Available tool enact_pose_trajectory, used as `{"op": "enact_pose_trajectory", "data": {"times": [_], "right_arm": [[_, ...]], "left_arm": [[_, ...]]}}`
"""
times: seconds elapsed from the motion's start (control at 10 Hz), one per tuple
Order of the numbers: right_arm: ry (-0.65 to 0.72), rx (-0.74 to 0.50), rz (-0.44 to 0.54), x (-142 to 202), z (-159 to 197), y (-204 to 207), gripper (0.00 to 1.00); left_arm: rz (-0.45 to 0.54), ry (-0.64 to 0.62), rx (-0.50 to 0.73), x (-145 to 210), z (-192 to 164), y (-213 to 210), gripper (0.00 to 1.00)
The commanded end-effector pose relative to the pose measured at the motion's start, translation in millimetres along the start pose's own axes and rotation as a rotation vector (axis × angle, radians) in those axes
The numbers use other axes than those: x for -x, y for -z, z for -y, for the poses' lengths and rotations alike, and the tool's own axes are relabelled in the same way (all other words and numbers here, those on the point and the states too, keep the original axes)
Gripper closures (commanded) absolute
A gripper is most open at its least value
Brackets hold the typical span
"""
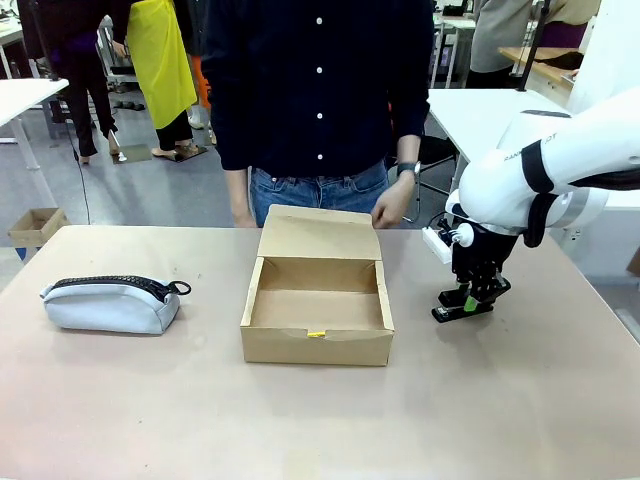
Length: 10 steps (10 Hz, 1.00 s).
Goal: Pack the items into the box.
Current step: Pick up the item specified by the human and place it in the Mailer Box.
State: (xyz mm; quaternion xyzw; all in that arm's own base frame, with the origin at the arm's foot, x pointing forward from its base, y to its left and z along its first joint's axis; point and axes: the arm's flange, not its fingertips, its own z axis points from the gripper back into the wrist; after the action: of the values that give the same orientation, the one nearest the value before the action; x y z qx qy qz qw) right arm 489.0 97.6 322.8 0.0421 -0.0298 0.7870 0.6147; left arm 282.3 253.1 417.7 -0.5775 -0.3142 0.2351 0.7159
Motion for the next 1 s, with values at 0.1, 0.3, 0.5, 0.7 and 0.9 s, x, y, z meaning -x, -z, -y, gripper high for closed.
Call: {"op": "enact_pose_trajectory", "data": {"times": [0.1,0.3,0.5,0.7,0.9], "right_arm": [[-0.001,-0.025,-0.029,-1.6,4.6,-5.1,1.00],[0.028,-0.037,-0.039,-2.8,2.8,-11.3,1.00],[0.172,-0.061,-0.002,-16.2,-19.3,-68.4,1.00],[0.311,-0.087,-0.024,-31.8,-56.4,-119.3,1.00],[0.450,-0.049,0.039,-17.0,-62.3,-123.3,1.00]], "left_arm": [[0.012,0.017,0.023,-0.6,0.9,-0.1,0.00],[0.012,0.017,0.023,-0.6,0.9,-0.1,0.00],[0.012,0.017,0.023,-0.6,0.9,-0.1,0.00],[0.012,0.017,0.023,-0.6,0.9,-0.1,0.00],[0.012,0.017,0.023,-0.6,0.9,-0.1,0.00]]}}
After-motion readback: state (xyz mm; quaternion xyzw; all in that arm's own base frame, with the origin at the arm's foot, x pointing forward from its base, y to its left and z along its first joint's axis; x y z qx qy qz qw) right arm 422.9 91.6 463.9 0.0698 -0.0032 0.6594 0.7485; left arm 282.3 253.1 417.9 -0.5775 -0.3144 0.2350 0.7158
